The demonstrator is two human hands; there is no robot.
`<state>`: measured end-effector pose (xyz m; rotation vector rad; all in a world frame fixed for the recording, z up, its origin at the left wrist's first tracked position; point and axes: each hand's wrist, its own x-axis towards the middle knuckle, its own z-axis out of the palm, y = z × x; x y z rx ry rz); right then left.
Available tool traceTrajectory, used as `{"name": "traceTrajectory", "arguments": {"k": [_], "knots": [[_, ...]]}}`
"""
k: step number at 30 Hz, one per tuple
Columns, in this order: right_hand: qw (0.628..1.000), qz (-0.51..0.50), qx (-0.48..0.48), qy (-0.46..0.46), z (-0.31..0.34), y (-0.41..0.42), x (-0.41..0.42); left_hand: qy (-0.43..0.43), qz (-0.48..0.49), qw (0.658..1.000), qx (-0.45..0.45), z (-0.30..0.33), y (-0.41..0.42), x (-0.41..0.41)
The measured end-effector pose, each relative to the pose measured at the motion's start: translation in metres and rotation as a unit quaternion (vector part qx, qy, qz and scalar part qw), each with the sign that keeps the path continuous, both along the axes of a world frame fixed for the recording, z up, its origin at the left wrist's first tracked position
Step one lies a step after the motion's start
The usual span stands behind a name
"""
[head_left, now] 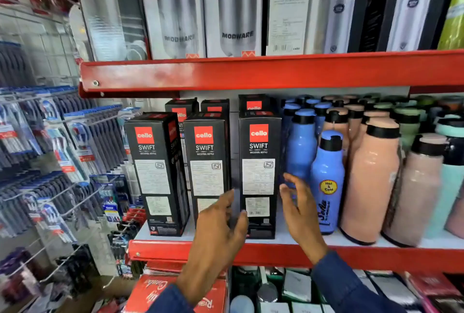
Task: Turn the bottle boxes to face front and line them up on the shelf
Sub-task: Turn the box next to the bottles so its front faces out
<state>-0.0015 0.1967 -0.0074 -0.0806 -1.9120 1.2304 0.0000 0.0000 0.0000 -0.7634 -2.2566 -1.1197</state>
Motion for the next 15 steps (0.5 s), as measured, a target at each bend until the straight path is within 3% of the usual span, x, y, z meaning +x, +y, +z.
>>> {"name": "traceTrajectory", "arguments": {"k": [6, 11, 15], "knots": [[0.966, 0.077, -0.18, -0.172, -0.013, 0.004, -0.028, -0.068, -0.001, 0.997, -0.041, -0.005, 0.024, -0.004], [0.963, 0.141, -0.152, -0.171, -0.001, 0.007, -0.035, -0.107, -0.026, 0.993, -0.039, -0.007, 0.038, -0.003], [0.97, 0.124, -0.152, -0.147, -0.004, 0.014, -0.027, -0.097, -0.035, 0.995, -0.007, -0.005, 0.041, -0.005]]}}
